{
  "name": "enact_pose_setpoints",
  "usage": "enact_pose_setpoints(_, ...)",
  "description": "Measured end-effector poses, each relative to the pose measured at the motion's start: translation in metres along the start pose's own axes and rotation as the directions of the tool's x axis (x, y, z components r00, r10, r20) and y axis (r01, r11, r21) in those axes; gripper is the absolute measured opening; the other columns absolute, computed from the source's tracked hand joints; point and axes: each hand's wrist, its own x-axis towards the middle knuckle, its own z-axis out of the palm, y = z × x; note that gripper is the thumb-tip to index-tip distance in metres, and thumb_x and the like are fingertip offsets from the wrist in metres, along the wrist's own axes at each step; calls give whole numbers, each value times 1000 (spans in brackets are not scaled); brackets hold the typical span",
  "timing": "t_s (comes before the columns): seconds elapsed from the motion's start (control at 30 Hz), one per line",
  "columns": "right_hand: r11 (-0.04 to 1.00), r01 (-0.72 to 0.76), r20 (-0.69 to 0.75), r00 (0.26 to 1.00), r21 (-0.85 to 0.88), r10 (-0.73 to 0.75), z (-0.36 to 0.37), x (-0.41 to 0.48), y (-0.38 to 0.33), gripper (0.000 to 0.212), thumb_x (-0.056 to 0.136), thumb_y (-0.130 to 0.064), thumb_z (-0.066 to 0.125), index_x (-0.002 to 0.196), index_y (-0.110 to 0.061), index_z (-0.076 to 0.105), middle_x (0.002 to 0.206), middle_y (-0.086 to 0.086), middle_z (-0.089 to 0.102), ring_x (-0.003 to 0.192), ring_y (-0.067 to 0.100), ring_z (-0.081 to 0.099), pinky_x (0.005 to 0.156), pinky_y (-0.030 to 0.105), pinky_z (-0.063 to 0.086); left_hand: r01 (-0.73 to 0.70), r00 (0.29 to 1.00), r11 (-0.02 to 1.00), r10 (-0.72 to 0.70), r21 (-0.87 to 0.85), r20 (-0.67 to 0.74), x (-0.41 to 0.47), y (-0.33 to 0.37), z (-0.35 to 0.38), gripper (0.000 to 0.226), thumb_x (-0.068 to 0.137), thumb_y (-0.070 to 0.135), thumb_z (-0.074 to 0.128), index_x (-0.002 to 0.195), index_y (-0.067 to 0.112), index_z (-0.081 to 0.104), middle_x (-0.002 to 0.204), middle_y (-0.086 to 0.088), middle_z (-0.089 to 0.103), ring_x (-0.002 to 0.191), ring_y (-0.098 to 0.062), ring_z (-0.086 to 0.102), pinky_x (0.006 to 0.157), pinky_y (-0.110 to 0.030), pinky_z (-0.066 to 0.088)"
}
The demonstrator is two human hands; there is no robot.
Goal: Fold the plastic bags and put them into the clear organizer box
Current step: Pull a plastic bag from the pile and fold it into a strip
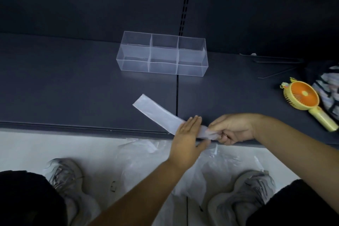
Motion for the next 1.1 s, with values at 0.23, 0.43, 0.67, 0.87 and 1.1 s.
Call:
enact_pose_setpoints(0.23, 832, 481, -258, 871, 275, -419, 4, 22, -18, 43, 100, -44, 36, 115, -15, 64, 117, 1, 68, 52, 10, 38, 54, 21, 36, 346, 894, 571, -441, -744, 77, 10, 10, -45, 25, 97, 19, 55, 119, 13, 67, 97, 16, 72, 95, 0, 66, 82, -11, 43)
enact_pose_setpoints(0.43, 894, 392, -91, 920, 217, -382, 38, 62, -16, 67, 94, -64, 24, 111, -13, 65, 94, 6, 65, 51, 14, 44, 53, 25, 40, 461, 824, 133, -431, -877, 368, 27, -29, -75, 25, 102, 23, 43, 117, 13, 61, 114, -8, 70, 109, -19, 66, 95, -29, 49)
enact_pose_setpoints(0.67, 917, 378, -346, 850, -125, -397, 51, 83, -6, 9, 89, -7, 63, 96, -11, 65, 71, 1, 68, 53, 6, 58, 51, 20, 46, 548, 747, 203, -556, -812, 365, 52, -66, -84, 22, 102, 19, 44, 112, 12, 63, 115, -9, 70, 107, -17, 66, 95, -38, 50)
enact_pose_setpoints(0.87, 932, 347, -423, 832, -109, -359, 53, 87, -8, 11, 84, 0, 66, 90, -9, 63, 68, 1, 69, 49, 8, 61, 45, 19, 43, 569, 646, 230, -719, -789, 256, 69, -86, -108, 16, 99, 17, 50, 97, 13, 65, 109, -8, 68, 82, -11, 65, 64, -22, 52)
enact_pose_setpoints(1.1, 942, 316, -373, 865, -115, -336, 47, 81, -9, 13, 84, -1, 67, 93, -8, 62, 73, 3, 71, 56, 9, 65, 48, 19, 46, 296, 827, 947, -319, -124, -463, 36, -75, -95, 34, 94, 2, 50, 127, 3, 58, 122, -16, 63, 113, -28, 58, 101, -23, 36)
